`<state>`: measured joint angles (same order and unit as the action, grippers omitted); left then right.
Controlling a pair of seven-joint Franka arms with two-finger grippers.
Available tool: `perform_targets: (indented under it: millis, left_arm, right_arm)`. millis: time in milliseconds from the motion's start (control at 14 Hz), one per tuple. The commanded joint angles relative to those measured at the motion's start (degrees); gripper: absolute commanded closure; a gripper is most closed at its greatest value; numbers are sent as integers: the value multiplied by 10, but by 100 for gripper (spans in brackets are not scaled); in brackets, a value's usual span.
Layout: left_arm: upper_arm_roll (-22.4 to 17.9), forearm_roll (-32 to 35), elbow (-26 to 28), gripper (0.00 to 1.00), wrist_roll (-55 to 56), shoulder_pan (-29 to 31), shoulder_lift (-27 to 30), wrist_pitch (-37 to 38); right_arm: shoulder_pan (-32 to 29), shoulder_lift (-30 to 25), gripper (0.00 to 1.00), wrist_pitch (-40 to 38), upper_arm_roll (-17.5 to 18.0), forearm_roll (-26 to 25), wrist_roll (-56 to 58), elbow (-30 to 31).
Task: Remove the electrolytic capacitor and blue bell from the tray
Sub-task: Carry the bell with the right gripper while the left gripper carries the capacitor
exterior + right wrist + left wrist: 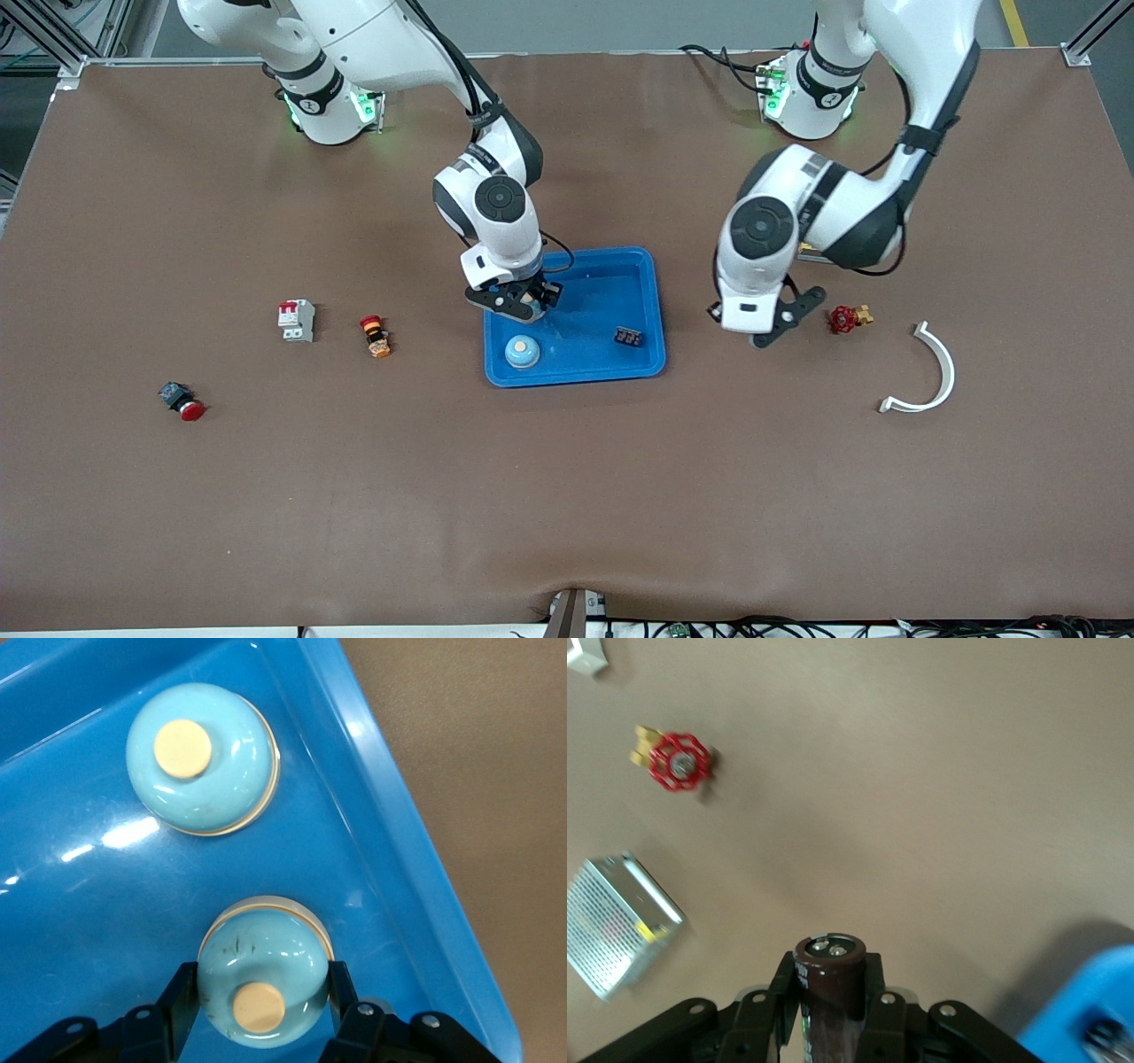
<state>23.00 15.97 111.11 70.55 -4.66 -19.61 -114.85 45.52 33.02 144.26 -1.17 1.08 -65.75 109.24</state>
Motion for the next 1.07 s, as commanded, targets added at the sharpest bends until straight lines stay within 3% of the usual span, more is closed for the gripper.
perform_targets:
  millis: [0, 214, 429, 643, 1000]
  left_arm:
    - [5, -10, 41, 100, -60, 43, 25, 3]
    - [4, -2, 76, 100, -98, 83, 24, -21]
    - [4, 24, 116, 100, -123, 115, 25, -67]
    - [3, 59, 178, 100, -124, 134, 24, -142]
    - [3, 79, 206, 100, -124, 163, 17, -175]
  right_arm:
    - [5, 2, 100, -61, -4, -5, -3, -36]
    - [0, 2, 100, -173, -2, 1, 0, -110]
    - [-26, -16, 100, -282, -2, 15, 89, -152]
    - [-68, -61, 100, -358, -4, 22, 220, -154]
    - [-140, -125, 100, -417, -8, 11, 408, -140]
